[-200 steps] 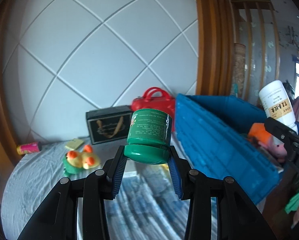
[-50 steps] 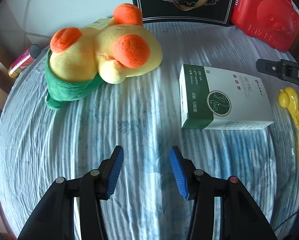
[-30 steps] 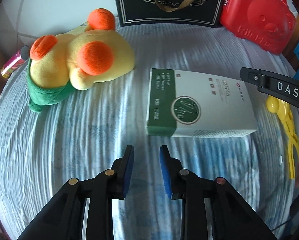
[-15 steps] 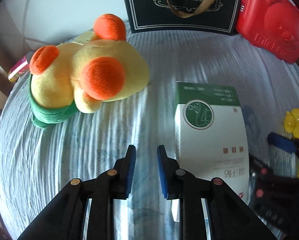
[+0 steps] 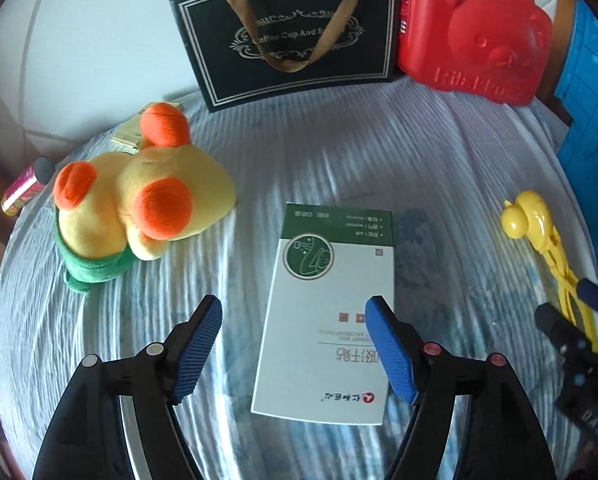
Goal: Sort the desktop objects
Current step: 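Grasp the green-and-white box with the left tool while the right tool grasps the yellow duck toy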
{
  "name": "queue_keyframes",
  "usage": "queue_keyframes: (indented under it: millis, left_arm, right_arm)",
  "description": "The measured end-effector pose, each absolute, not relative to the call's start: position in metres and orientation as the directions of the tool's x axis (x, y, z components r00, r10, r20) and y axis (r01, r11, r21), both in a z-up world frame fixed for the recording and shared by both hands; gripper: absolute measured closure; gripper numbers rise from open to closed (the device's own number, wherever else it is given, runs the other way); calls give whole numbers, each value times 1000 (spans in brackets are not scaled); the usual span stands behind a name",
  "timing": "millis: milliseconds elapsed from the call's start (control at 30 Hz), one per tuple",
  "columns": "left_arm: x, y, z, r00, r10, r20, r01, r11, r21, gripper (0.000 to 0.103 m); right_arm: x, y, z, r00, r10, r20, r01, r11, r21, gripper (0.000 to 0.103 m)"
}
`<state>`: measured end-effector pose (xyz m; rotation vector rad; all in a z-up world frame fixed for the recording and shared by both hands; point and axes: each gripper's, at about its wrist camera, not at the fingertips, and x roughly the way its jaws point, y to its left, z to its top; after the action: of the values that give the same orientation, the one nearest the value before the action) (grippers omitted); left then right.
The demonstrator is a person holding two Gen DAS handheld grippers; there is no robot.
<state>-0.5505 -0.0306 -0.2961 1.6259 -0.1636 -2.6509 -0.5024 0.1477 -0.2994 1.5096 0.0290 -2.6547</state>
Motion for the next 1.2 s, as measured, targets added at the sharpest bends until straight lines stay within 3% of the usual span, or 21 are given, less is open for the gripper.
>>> queue_keyframes:
  millis: [133,233,367,900,1000,1200]
  left_arm:
    - [-563,-19,-303,-453,-84,-887,-51,-991,120,25]
    - [-573,-16,-304,-458,-78,-886,-60,-991,119,21]
    - [-589,-13,-313,-416,-62,-907,-69,-993,99,20]
    - [-590,-14,-332,-403,-75,-912,-42,-994,100,22]
    - [-580,-15,-321,-433,-81,-898,-39,-993,108,22]
    - [-549,-25,-275,-513,-67,-856,-20,-996,91,24]
  right_arm:
    - [-519,173,-307,-507,4,-862,30,-999,-22,32]
    - [-536,182,-314,-508,40,-861,23,-998,-60,24]
    - [-558,187,-323,-501,59,-863,27,-996,-83,24]
    - [-576,195,-350,-493,26,-870,37,-998,-51,23]
    - [-575,192,-346,-489,22,-872,26,-999,-40,48]
    - [-557,183,-319,-519,-38,-854,47,-999,16,48]
